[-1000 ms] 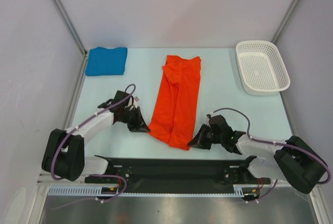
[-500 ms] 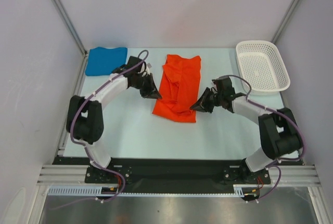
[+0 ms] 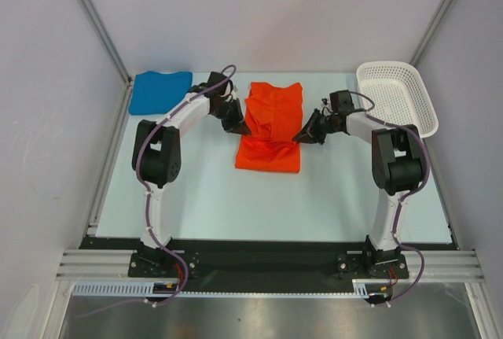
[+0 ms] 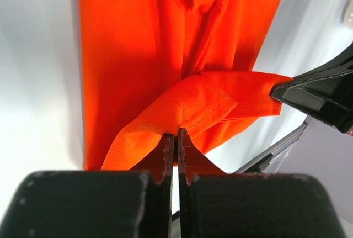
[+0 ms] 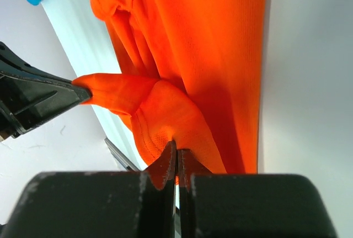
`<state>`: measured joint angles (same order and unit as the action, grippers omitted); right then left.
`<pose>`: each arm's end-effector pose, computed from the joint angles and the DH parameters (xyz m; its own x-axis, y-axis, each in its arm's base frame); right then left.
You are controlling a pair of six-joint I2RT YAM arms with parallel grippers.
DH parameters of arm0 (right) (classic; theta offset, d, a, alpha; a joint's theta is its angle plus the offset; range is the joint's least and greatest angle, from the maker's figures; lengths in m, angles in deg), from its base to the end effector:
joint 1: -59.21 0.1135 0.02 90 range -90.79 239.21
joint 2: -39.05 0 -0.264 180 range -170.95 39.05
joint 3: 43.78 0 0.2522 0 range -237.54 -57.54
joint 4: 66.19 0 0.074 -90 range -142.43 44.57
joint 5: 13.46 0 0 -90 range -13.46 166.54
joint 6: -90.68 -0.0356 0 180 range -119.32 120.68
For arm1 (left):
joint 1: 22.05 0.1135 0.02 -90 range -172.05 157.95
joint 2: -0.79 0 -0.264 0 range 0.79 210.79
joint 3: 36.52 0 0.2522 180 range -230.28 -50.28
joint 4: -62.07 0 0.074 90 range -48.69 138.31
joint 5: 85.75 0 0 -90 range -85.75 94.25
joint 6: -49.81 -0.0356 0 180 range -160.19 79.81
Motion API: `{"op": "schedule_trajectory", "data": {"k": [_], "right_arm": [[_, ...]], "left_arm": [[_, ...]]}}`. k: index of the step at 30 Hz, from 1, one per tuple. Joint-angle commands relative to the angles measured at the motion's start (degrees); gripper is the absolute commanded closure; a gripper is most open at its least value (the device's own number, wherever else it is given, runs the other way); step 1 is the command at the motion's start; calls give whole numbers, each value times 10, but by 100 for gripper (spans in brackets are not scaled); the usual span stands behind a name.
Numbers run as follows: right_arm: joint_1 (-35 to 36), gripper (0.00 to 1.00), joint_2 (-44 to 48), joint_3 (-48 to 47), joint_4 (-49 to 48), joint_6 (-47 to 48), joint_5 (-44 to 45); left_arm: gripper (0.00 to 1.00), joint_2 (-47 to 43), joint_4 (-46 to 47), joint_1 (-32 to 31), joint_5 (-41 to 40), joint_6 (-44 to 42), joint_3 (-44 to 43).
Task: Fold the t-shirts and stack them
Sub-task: Fold the tshirt
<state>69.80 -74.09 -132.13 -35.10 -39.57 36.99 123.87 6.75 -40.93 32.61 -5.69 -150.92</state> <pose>0.3985 0.0976 0.1665 -0.9395 0.3312 -0.0875 0.1497 0.6267 0.7648 0.4294 -0.1647 0.2020 -0.9737 -0.1938 -0.1195 -0.0846 0.7954 -0.6001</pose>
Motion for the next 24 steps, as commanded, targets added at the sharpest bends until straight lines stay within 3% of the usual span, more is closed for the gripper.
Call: {"op": "schedule_trajectory", "data": {"k": [1, 14, 17, 24], "right_arm": [[-3, 100, -26, -49, 22, 25, -31], [-26, 94, -74, -91, 32, 35, -46], [-29, 87, -85, -102, 32, 34, -46], [-31, 71, -136, -168, 11, 16, -63]], "left_arm": [[100, 14, -11, 11, -8, 3, -47], [96, 48, 22, 16, -1, 27, -65], [86, 58, 23, 16, -1, 28, -69], [77, 50, 42, 29, -48, 40, -65]]}}
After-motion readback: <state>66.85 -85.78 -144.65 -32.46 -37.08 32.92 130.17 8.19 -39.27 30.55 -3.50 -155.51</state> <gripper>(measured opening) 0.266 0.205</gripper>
